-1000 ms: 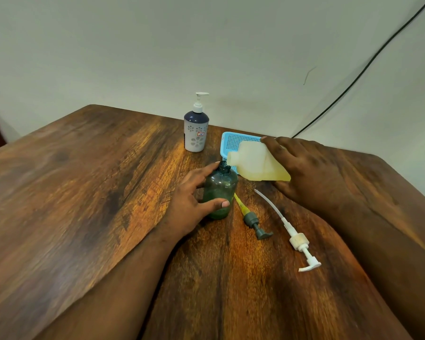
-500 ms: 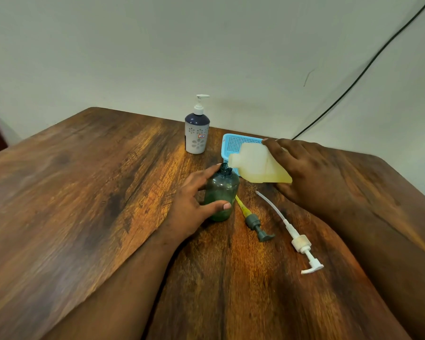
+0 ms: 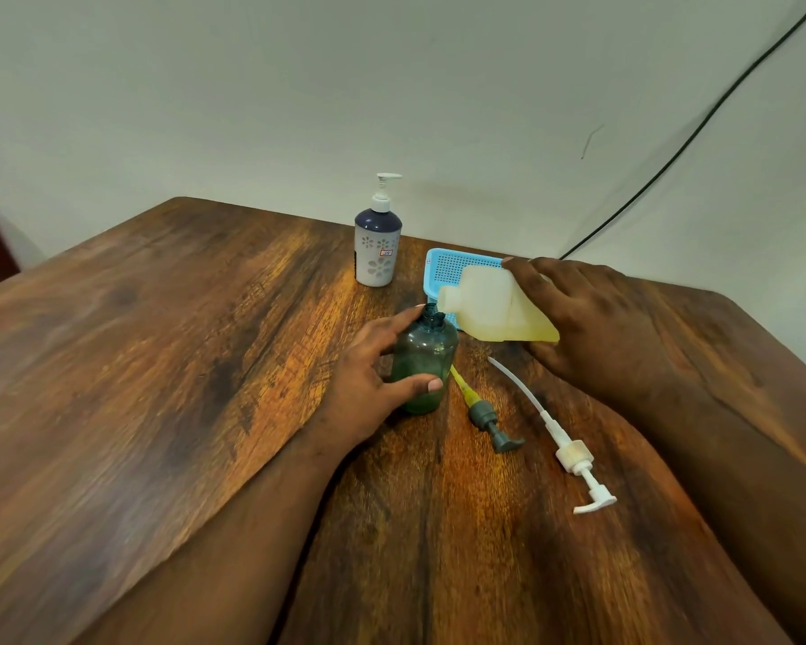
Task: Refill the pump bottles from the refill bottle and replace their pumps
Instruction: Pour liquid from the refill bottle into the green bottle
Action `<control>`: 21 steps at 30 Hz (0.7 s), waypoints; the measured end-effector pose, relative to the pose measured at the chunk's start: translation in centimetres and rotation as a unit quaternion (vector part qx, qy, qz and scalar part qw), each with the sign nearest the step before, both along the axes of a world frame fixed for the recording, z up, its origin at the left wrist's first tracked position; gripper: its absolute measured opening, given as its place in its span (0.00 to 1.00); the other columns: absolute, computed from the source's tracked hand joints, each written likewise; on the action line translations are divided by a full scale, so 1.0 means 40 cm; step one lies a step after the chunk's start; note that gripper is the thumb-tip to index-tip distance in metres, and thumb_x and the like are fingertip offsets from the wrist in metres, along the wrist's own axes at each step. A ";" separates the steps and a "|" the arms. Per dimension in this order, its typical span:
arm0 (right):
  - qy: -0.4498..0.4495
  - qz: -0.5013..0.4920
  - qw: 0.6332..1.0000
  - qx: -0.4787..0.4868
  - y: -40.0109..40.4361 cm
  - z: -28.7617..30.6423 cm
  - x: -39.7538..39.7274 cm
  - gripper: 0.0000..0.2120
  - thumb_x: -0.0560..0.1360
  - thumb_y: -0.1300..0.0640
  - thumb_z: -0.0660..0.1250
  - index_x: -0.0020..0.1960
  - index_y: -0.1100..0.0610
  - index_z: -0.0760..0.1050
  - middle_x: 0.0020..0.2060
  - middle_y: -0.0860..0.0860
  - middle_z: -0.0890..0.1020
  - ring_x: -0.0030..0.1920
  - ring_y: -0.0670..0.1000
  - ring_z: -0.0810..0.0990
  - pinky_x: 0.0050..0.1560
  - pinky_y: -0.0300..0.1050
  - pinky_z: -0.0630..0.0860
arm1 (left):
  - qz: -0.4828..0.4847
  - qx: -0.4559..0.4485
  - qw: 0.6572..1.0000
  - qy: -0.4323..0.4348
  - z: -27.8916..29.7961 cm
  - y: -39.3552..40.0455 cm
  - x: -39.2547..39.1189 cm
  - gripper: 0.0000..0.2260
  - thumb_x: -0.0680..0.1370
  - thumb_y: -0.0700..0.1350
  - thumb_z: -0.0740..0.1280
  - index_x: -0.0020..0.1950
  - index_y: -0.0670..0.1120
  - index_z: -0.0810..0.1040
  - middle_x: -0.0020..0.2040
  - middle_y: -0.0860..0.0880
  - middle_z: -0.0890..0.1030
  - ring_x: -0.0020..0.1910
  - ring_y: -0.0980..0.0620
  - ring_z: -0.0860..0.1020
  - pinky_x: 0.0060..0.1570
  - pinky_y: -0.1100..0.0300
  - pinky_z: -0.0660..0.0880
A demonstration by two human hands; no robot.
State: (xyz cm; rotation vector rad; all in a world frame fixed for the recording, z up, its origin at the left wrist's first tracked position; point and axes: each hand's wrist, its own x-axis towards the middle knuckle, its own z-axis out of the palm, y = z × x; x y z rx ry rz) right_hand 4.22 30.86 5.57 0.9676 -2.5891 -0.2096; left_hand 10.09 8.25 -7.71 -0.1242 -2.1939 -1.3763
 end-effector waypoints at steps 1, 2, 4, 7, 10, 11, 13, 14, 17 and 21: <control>0.001 0.001 1.000 0.002 0.000 0.001 0.002 0.40 0.74 0.41 0.65 0.78 0.48 0.48 0.75 0.55 0.63 0.72 0.59 0.63 0.70 0.61 0.64 | -0.001 0.000 1.000 0.000 0.000 -0.001 0.000 0.38 0.69 0.49 0.80 0.70 0.69 0.64 0.64 0.63 0.69 0.62 0.69 0.70 0.57 0.62 0.75; 0.004 0.001 1.000 0.004 0.000 0.002 0.003 0.40 0.74 0.41 0.65 0.78 0.48 0.48 0.75 0.55 0.63 0.73 0.59 0.63 0.70 0.60 0.64 | -0.002 0.001 1.000 -0.001 0.000 -0.001 0.000 0.38 0.69 0.49 0.80 0.70 0.70 0.64 0.64 0.65 0.69 0.62 0.70 0.70 0.57 0.62 0.75; 0.007 -0.002 1.000 0.010 0.001 0.003 0.003 0.40 0.75 0.41 0.65 0.78 0.48 0.46 0.75 0.54 0.62 0.73 0.58 0.62 0.71 0.60 0.64 | -0.004 0.003 1.000 -0.003 0.001 0.000 0.001 0.38 0.69 0.49 0.80 0.70 0.70 0.64 0.64 0.67 0.68 0.62 0.71 0.69 0.58 0.58 0.76; 0.007 -0.002 1.000 0.018 0.001 0.005 0.002 0.40 0.75 0.41 0.64 0.78 0.47 0.45 0.75 0.53 0.61 0.73 0.57 0.62 0.71 0.59 0.63 | -0.007 0.009 1.000 -0.007 0.004 0.002 0.002 0.37 0.68 0.49 0.80 0.70 0.69 0.65 0.64 0.67 0.68 0.61 0.73 0.69 0.59 0.53 0.78; 0.005 -0.005 1.000 0.019 0.001 0.008 0.004 0.40 0.75 0.41 0.64 0.78 0.47 0.44 0.76 0.53 0.60 0.74 0.58 0.61 0.71 0.59 0.64 | -0.004 0.004 1.000 -0.005 0.006 0.003 0.002 0.37 0.69 0.49 0.79 0.71 0.68 0.65 0.64 0.64 0.70 0.61 0.72 0.69 0.59 0.54 0.78; 0.005 -0.006 1.000 0.017 0.001 0.008 0.005 0.40 0.75 0.41 0.64 0.78 0.47 0.44 0.76 0.53 0.60 0.74 0.58 0.61 0.71 0.59 0.64 | 0.000 0.000 1.000 -0.003 0.007 0.004 0.002 0.37 0.69 0.49 0.79 0.72 0.66 0.65 0.65 0.60 0.71 0.62 0.69 0.70 0.59 0.54 0.78; 0.004 -0.007 1.000 0.017 0.002 0.009 0.007 0.40 0.75 0.41 0.64 0.78 0.48 0.45 0.76 0.54 0.61 0.73 0.58 0.62 0.70 0.59 0.65 | 0.002 -0.002 1.000 0.002 0.008 0.005 0.002 0.37 0.69 0.48 0.79 0.72 0.64 0.66 0.66 0.56 0.71 0.62 0.65 0.71 0.59 0.54 0.78; 0.003 -0.007 1.000 0.018 0.001 0.009 0.007 0.40 0.75 0.42 0.64 0.78 0.48 0.45 0.76 0.54 0.61 0.73 0.58 0.62 0.70 0.60 0.66 | -0.001 0.001 1.000 0.003 0.009 0.005 0.002 0.37 0.69 0.47 0.79 0.72 0.64 0.66 0.66 0.57 0.71 0.62 0.65 0.71 0.59 0.54 0.78; 0.005 -0.006 1.000 0.020 0.000 0.009 0.006 0.40 0.75 0.42 0.65 0.78 0.48 0.46 0.75 0.55 0.62 0.73 0.59 0.63 0.70 0.60 0.65 | -0.007 0.004 1.000 0.004 0.010 0.006 0.002 0.36 0.69 0.47 0.79 0.71 0.65 0.65 0.63 0.63 0.70 0.61 0.67 0.71 0.59 0.59 0.77; 0.008 -0.003 1.000 0.020 0.002 0.009 0.003 0.40 0.75 0.42 0.65 0.78 0.49 0.47 0.75 0.55 0.63 0.72 0.60 0.64 0.69 0.60 0.66 | -0.007 0.003 1.000 0.004 0.010 0.005 0.001 0.36 0.69 0.47 0.79 0.71 0.65 0.65 0.64 0.59 0.70 0.61 0.68 0.70 0.58 0.64 0.75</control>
